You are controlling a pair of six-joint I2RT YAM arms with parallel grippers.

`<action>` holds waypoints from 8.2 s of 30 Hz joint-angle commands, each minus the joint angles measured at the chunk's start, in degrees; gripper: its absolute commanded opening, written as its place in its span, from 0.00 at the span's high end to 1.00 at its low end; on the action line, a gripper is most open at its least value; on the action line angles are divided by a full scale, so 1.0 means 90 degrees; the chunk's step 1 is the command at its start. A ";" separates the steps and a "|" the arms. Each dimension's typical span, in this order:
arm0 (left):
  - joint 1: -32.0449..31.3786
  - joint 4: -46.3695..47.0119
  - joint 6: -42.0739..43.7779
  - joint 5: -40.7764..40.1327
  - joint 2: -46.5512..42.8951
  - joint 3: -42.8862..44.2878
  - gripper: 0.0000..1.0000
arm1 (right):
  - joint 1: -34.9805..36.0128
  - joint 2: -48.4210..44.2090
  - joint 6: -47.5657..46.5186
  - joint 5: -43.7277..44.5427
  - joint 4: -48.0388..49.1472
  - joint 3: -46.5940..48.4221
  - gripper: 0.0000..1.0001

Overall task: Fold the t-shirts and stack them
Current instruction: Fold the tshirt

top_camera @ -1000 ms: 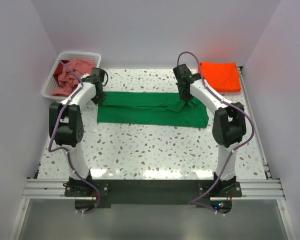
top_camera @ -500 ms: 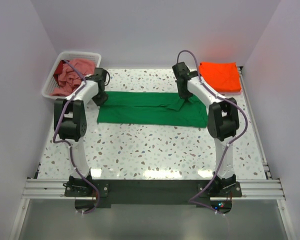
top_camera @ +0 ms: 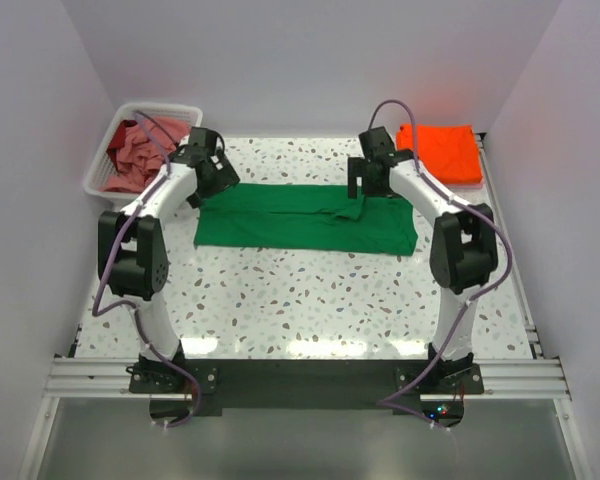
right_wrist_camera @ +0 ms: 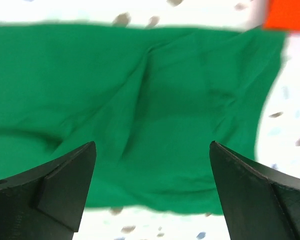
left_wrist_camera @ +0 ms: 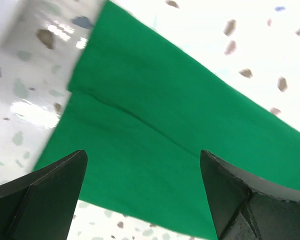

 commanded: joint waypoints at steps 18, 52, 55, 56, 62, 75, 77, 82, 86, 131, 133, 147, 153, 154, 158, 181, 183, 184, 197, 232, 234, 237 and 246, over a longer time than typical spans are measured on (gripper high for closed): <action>-0.0602 0.0118 0.0030 0.0119 -0.2012 -0.2686 0.00 | 0.0034 -0.0524 0.1258 -0.2876 0.2744 -0.1969 0.02; -0.0592 0.0411 0.0868 -0.0446 0.0396 0.0258 0.00 | 0.0064 -0.2085 0.2010 -0.0885 0.1377 -0.3167 0.01; -0.0592 0.0292 0.1142 -0.0584 0.1100 0.0983 0.00 | -0.0043 -0.2164 0.2029 -0.0856 0.1542 -0.3607 0.01; -0.0582 0.0263 0.1162 -0.0604 0.1248 0.1121 0.00 | -0.0082 -0.2125 0.2039 -0.0836 0.1591 -0.3676 0.02; -0.0563 0.0165 0.1319 -0.0653 0.2021 0.1533 0.00 | -0.0249 -0.1424 0.2049 -0.0787 0.1709 -0.3345 0.01; -0.0573 0.0155 0.0557 -0.0282 0.0969 -0.0925 0.00 | -0.0317 0.0042 0.1503 -0.1177 0.1523 -0.1900 0.01; -0.0602 0.0321 0.0469 -0.0019 0.0383 -0.1872 0.00 | -0.0308 0.0364 0.1299 -0.1420 0.1504 -0.1492 0.01; -0.0971 0.0321 -0.0076 0.0684 -0.0936 -0.3572 0.00 | -0.0288 0.1164 0.0946 -0.1841 0.1553 -0.0331 0.01; -0.1392 0.0526 -0.0643 0.1289 -0.1893 -0.4511 0.00 | -0.0181 0.1780 0.0799 -0.2193 0.1426 0.0502 0.01; -0.2360 -0.0352 -0.0752 0.0275 -0.5332 -0.5088 0.00 | 0.2574 0.0326 0.1444 0.1321 0.0324 0.0345 0.01; -0.2350 -0.0362 -0.0742 0.0256 -0.5332 -0.5147 0.00 | 0.2583 0.0404 0.1385 0.1303 0.0293 0.0454 0.01; -0.2340 -0.0030 -0.0527 0.0470 -0.5244 -0.5391 0.00 | 0.2613 0.1127 0.1668 0.0306 0.0811 0.0083 0.01; -0.2330 -0.0020 -0.0537 0.0460 -0.5254 -0.5440 0.00 | 0.2330 0.1586 0.1620 0.0160 0.0704 0.0308 0.01; -0.2330 -0.0039 -0.0546 0.0441 -0.5254 -0.5440 0.00 | 0.2204 0.1634 0.1600 0.0160 0.0665 0.0376 0.02; -0.2330 -0.0050 -0.0595 0.0421 -0.5205 -0.5459 0.00 | 0.1813 0.1810 0.1405 0.0053 0.0645 0.0503 0.01; -0.2330 0.1582 0.0001 0.2229 -0.4580 -0.6426 0.21 | 0.1030 0.0709 -0.0071 -0.1714 0.0605 0.1170 0.01; -0.2330 0.1581 -0.0019 0.2111 -0.4531 -0.6494 0.30 | 0.1040 0.0242 -0.0002 -0.1841 0.0693 0.0876 0.01; -0.2330 0.1639 -0.0048 0.2034 -0.4522 -0.6524 0.32 | 0.1050 0.0093 0.0018 -0.1890 0.0848 0.0536 0.01; -0.2330 0.2255 -0.0224 0.2052 -0.4101 -0.6856 0.83 | 0.1148 -0.2202 0.0350 -0.2106 0.1572 -0.2015 0.01; -0.3434 0.1689 -0.1367 0.2033 -0.5186 -0.7442 1.00 | 0.2827 -0.5465 0.3719 -0.3375 0.3047 -0.7914 0.30; -0.3434 0.1738 -0.1386 0.2062 -0.5195 -0.7471 1.00 | 0.2837 -0.5377 0.3768 -0.3326 0.3047 -0.7973 0.32; -0.3444 0.1738 -0.1386 0.2081 -0.5195 -0.7491 1.00 | 0.2847 -0.5280 0.3816 -0.3238 0.3163 -0.8070 0.34; -0.3463 0.1611 -0.1425 0.2062 -0.5312 -0.7491 1.00 | 0.2925 -0.5142 0.3895 -0.3238 0.3252 -0.8149 0.87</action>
